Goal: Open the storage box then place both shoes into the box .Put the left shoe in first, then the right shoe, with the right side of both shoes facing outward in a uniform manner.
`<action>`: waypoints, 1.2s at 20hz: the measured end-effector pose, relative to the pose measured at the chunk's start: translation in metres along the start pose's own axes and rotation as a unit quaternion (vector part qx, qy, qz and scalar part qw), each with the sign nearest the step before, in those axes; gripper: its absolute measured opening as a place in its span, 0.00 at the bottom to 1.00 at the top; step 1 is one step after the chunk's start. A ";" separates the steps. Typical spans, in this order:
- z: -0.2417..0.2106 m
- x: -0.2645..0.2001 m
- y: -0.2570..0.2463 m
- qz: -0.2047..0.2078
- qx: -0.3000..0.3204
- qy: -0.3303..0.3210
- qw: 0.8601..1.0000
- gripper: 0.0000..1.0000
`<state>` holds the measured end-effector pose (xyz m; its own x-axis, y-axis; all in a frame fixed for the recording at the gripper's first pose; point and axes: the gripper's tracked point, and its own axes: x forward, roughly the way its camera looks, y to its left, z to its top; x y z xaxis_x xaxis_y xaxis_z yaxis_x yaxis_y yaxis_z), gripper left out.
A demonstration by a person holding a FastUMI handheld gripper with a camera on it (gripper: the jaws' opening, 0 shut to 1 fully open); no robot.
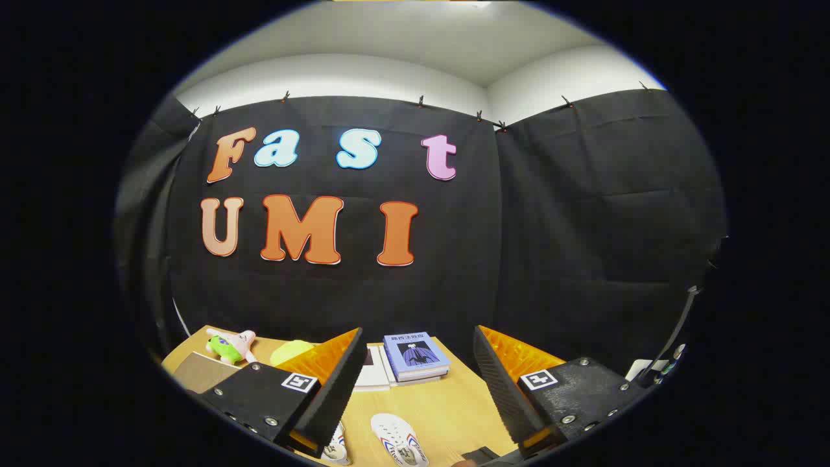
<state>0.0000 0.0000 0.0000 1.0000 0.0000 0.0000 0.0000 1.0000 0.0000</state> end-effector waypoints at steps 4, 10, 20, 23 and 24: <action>0.000 0.004 0.004 0.003 -0.010 0.002 1.000 0.98; 0.000 0.000 -0.006 -0.002 -0.006 0.004 1.000 0.98; -0.010 -0.009 -0.019 -0.014 -0.008 0.015 1.000 0.98; -0.014 -0.008 -0.017 -0.012 -0.011 0.019 1.000 0.98; -0.017 -0.007 -0.015 -0.008 -0.007 0.021 1.000 0.98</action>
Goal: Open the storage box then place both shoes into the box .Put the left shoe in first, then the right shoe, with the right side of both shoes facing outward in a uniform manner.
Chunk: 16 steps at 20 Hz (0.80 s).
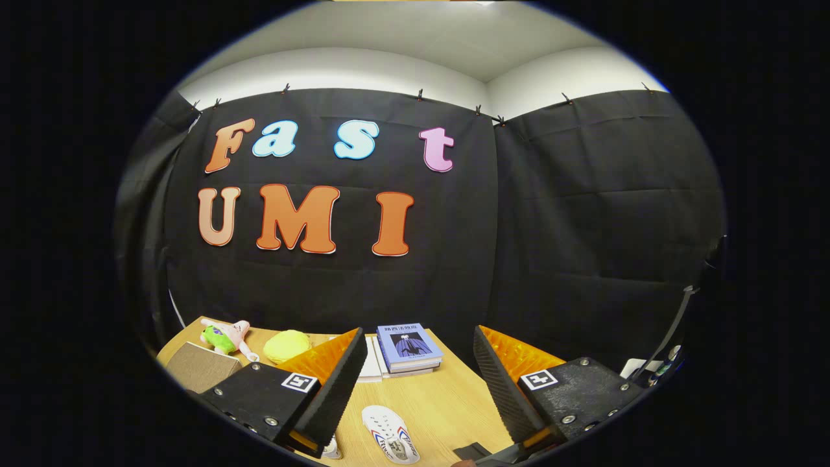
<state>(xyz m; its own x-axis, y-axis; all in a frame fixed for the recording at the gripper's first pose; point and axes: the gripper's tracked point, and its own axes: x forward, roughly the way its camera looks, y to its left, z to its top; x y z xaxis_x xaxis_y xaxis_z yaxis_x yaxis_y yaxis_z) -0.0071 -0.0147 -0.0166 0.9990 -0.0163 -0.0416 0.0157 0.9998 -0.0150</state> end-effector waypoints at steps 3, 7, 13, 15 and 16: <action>-0.010 0.005 0.017 0.026 0.021 0.008 0.999 0.98; -0.042 0.015 0.049 0.082 0.070 0.041 0.993 0.98; -0.089 0.026 0.106 0.150 0.156 0.106 0.970 0.98; -0.101 0.025 0.126 0.178 0.194 0.123 0.957 0.98; -0.108 0.025 0.135 0.190 0.214 0.135 0.949 0.98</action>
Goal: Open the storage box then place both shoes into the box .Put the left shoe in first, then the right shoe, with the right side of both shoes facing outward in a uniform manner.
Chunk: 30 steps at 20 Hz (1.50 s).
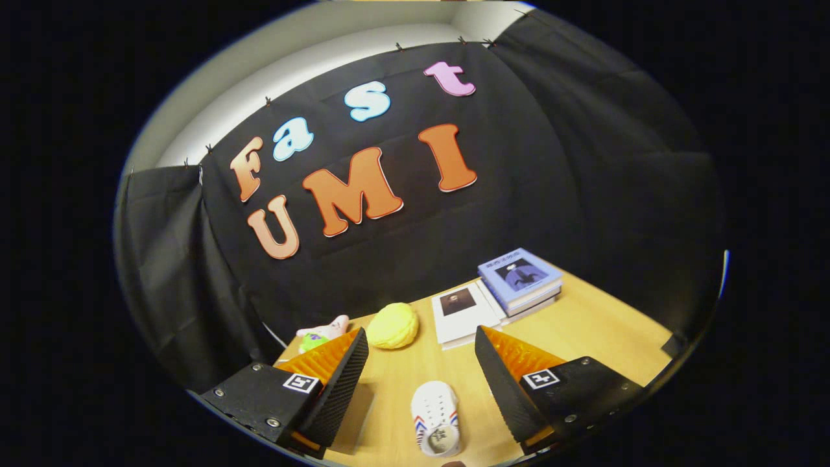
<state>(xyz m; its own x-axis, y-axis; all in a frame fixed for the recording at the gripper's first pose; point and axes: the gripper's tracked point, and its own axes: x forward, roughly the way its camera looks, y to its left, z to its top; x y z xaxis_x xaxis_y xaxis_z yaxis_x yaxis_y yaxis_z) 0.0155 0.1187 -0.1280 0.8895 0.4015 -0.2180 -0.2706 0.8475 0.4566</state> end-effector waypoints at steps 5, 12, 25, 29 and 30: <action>-0.042 0.019 0.029 0.065 0.092 0.048 0.992 0.98; -0.110 0.045 0.066 0.145 0.197 0.144 0.959 0.98; -0.213 0.059 0.124 0.262 0.325 0.296 0.859 0.98; -0.231 0.050 0.142 0.293 0.329 0.335 0.833 0.98; -0.232 0.045 0.145 0.302 0.336 0.340 0.825 0.97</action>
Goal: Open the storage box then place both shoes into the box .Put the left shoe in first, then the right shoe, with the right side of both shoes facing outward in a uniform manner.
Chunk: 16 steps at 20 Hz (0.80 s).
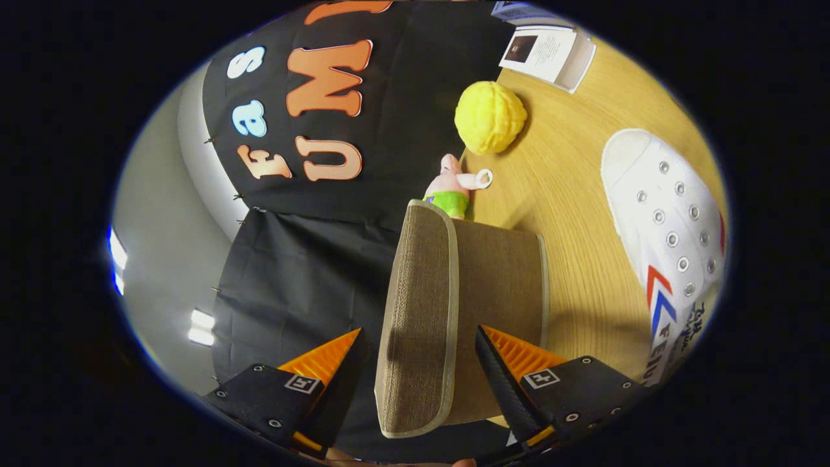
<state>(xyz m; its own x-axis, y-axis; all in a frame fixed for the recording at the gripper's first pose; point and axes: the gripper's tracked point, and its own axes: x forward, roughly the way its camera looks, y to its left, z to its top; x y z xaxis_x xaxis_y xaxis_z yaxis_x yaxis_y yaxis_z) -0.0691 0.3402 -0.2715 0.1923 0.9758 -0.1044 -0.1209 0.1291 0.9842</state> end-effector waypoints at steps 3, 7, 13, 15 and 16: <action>-0.008 0.003 0.013 0.032 0.016 0.018 0.999 0.98; -0.006 0.003 0.013 0.047 0.042 0.008 0.998 0.97; 0.010 -0.012 0.022 0.064 0.063 -0.030 0.995 0.82; 0.013 -0.017 0.030 0.066 0.059 -0.039 0.995 0.75; 0.014 -0.018 0.037 0.071 0.054 -0.038 0.995 0.70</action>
<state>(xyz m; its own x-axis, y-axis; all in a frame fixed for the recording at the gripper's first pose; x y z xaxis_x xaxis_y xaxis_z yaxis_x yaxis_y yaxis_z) -0.0632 0.3248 -0.2316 0.2553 0.9659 0.0436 -0.0483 -0.0323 0.9983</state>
